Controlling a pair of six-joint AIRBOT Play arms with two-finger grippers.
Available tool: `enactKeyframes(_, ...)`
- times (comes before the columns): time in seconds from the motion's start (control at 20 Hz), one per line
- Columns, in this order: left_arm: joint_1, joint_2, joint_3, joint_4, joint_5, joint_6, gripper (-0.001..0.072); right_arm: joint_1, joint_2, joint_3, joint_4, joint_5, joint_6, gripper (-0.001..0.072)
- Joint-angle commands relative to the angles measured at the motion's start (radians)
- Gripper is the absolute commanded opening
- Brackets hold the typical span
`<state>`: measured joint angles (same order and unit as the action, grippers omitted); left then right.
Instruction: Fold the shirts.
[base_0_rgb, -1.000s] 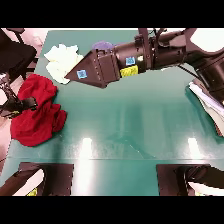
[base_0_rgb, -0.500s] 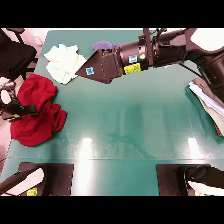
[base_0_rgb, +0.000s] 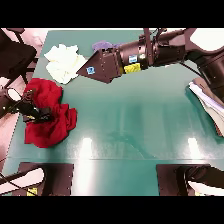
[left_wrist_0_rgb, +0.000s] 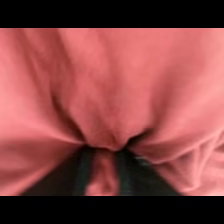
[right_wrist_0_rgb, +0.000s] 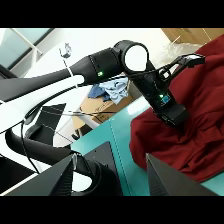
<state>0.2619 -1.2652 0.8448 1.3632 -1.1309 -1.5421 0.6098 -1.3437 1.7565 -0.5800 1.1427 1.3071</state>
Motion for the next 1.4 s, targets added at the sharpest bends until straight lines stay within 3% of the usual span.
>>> enactKeyframes(0.0,-0.001,-0.021,-0.001,-0.113,0.037,0.080,0.0025,0.000,-0.001,0.000,0.000,-0.003,0.000,0.0508)
enactKeyframes(0.1,-0.001,-0.019,0.007,-0.237,0.023,0.143,0.0023,-0.001,-0.001,0.000,0.000,-0.003,0.001,0.0508)
enactKeyframes(0.25,-0.027,0.003,0.046,-0.589,-0.052,0.299,0.0022,-0.014,0.000,0.000,0.001,0.003,0.001,0.0503)
enactKeyframes(0.45,-0.298,0.020,0.154,-0.829,-0.082,0.336,0.0021,-0.131,0.000,0.000,0.000,0.026,0.001,0.0501)
enactKeyframes(0.65,-0.738,-0.003,0.238,-0.881,0.156,0.298,0.0021,-0.327,0.001,0.000,-0.011,0.196,0.029,0.0489)
enactKeyframes(0.75,-0.914,-0.061,0.264,-0.872,0.286,0.257,0.0021,-0.413,0.029,-0.024,-0.126,0.259,0.060,0.0436)
enactKeyframes(0.9,-1.031,-0.161,0.273,-0.870,0.426,0.256,0.0026,-0.547,0.147,-0.214,-0.283,0.277,0.091,0.0442)
enactKeyframes(0.95,-1.033,-0.187,0.273,-0.871,0.447,0.256,0.0074,-0.591,0.196,-0.306,-0.285,0.275,0.092,0.0442)
enactKeyframes(1.0,-1.025,-0.200,0.273,-0.870,0.468,0.254,0.0414,-0.643,0.256,-0.420,-0.285,0.272,0.092,0.0442)
enactKeyframes(1.05,-1.007,-0.204,0.273,-0.868,0.470,0.237,0.0691,-0.686,0.312,-0.531,-0.284,0.272,0.092,0.0443)
enactKeyframes(1.2,-0.887,-0.201,0.279,-0.866,0.396,0.233,0.0703,-0.825,0.486,-0.871,-0.284,0.282,0.099,0.0453)
enactKeyframes(1.25,-0.832,-0.201,0.282,-0.865,0.351,0.233,0.0702,-0.878,0.546,-0.982,-0.284,0.299,0.100,0.0502)
enactKeyframes(1.35,-0.721,-0.201,0.288,-0.862,0.270,0.234,0.0703,-0.988,0.640,-1.162,-0.286,0.343,0.100,0.0523)
